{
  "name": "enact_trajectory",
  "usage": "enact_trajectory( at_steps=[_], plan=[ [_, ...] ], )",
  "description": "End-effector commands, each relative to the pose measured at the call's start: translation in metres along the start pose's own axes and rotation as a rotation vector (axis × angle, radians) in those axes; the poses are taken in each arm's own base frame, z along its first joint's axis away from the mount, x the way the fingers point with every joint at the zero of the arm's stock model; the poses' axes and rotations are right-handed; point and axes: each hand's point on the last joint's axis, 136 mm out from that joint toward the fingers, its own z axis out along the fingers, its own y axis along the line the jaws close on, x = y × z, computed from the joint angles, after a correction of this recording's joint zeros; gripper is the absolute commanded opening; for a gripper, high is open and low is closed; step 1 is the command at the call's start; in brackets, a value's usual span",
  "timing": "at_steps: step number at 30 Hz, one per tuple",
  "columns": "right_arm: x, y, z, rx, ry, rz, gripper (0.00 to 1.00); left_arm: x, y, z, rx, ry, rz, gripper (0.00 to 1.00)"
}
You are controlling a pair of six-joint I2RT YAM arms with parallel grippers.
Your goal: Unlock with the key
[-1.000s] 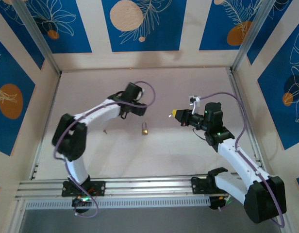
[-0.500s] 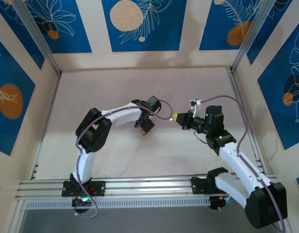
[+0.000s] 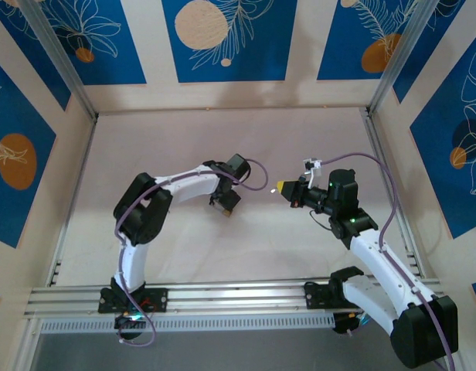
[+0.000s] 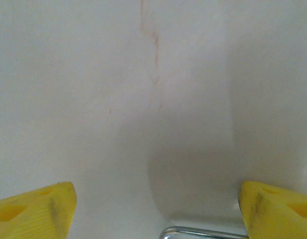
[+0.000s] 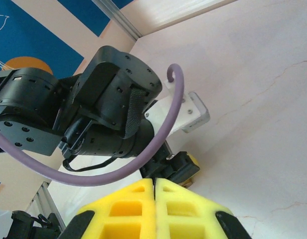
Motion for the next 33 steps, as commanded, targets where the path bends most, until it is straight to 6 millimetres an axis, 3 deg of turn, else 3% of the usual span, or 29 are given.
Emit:
enact_trajectory(
  at_steps=[1,7,15,24,33],
  plan=[
    [-0.002,0.002,-0.001,-0.003,-0.001,-0.024,0.0,0.033,0.006,-0.006,0.018,0.085,-0.028,0.84],
    [-0.004,0.005,-0.002,-0.006,-0.004,-0.03,0.0,0.039,-0.012,-0.022,0.148,0.071,-0.091,0.83],
    [-0.005,0.005,-0.002,-0.008,-0.007,-0.031,0.0,0.042,-0.003,-0.028,0.109,0.064,-0.087,0.85],
    [-0.005,0.006,-0.003,-0.01,-0.007,-0.033,0.0,0.022,0.005,-0.004,0.065,0.093,-0.069,0.86],
    [-0.005,0.006,-0.005,-0.009,-0.014,-0.03,0.0,0.045,0.031,0.006,0.017,0.134,-0.147,0.85]
  ],
)
